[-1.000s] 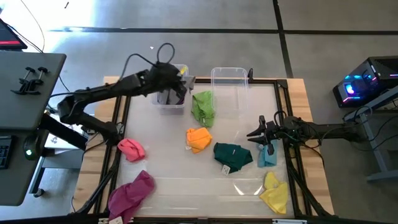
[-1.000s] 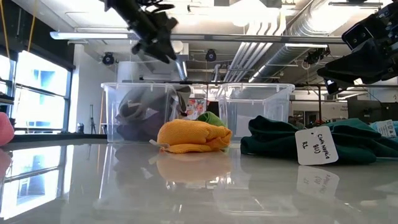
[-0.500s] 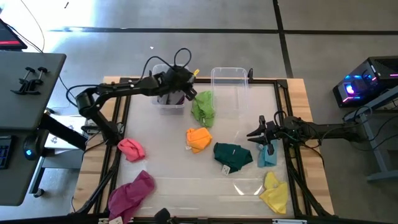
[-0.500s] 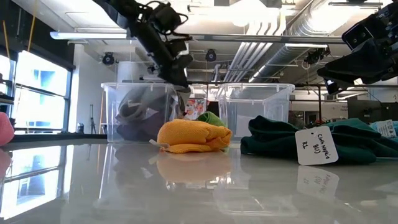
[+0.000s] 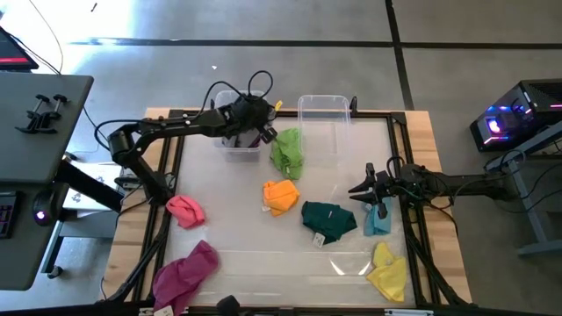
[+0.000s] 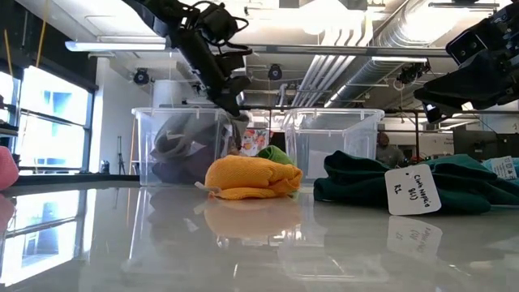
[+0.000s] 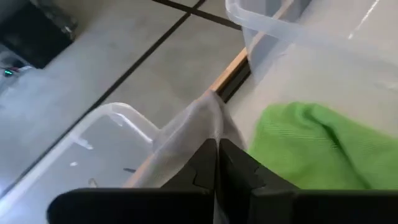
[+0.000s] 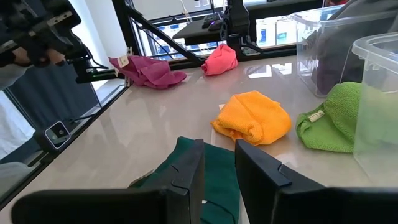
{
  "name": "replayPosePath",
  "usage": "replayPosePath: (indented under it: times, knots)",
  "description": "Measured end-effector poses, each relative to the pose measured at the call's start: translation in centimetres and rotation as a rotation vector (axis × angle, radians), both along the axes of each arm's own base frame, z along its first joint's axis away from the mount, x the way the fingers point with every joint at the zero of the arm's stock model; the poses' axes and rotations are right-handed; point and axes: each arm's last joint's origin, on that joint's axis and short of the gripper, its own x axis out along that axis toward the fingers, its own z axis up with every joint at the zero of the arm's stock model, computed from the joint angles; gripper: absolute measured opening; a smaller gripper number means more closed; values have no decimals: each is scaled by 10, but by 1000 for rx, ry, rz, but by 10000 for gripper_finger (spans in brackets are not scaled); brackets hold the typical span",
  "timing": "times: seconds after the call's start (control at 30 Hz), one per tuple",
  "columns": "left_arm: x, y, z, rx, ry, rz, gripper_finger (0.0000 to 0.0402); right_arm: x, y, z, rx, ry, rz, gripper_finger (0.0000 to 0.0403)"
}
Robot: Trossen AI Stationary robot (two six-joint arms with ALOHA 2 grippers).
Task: Sort towels by color in basket
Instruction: Put the gray microfiber cloth into the left transparent bin
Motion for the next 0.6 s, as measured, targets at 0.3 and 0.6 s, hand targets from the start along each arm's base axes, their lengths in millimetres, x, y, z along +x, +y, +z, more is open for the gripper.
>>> replayPosePath:
  times: [0.3,0.6]
  knots:
    - [-23,-22,26,120,122,125,1,0,0,0,0,-1,-1,82]
    - [-53,-6,9,-76,231,301,0,0,0,0,0,-1,-2,82]
